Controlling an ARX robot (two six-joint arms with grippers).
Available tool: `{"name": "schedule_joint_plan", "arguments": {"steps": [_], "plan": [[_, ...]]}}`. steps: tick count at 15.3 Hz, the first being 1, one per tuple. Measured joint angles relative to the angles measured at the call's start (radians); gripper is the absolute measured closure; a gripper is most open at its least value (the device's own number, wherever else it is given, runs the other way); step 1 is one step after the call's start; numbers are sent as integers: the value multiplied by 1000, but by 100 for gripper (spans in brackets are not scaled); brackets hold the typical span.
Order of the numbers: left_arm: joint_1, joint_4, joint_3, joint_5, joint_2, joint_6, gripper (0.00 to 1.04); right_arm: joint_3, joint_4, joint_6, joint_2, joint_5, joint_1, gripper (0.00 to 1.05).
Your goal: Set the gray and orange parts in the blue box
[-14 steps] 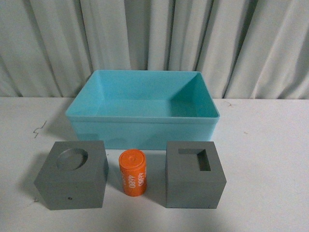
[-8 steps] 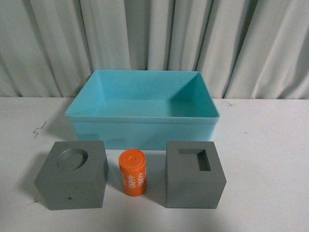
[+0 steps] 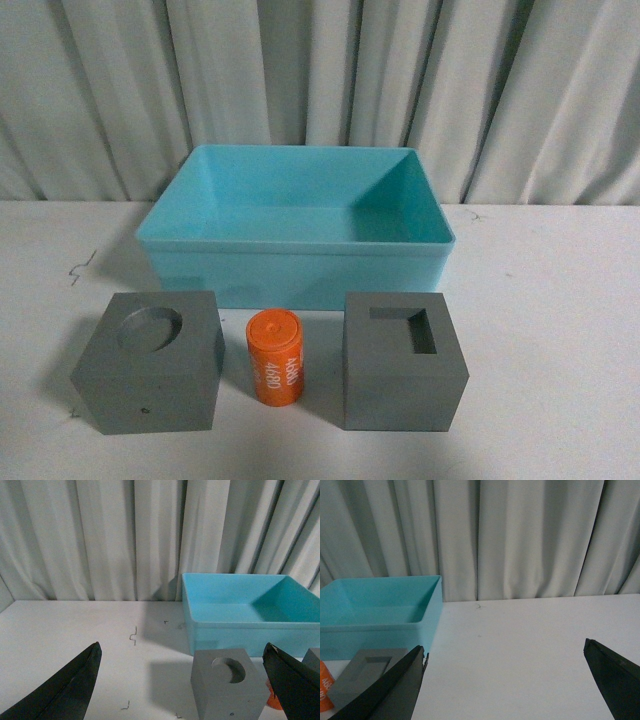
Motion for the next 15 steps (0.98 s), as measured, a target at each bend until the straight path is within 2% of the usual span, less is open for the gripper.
{"name": "schedule_joint_plan", "arguments": {"steps": [15], "plan": [[0,0,0,0,0,0,7,0,0,0,0,0,0,6]]}}
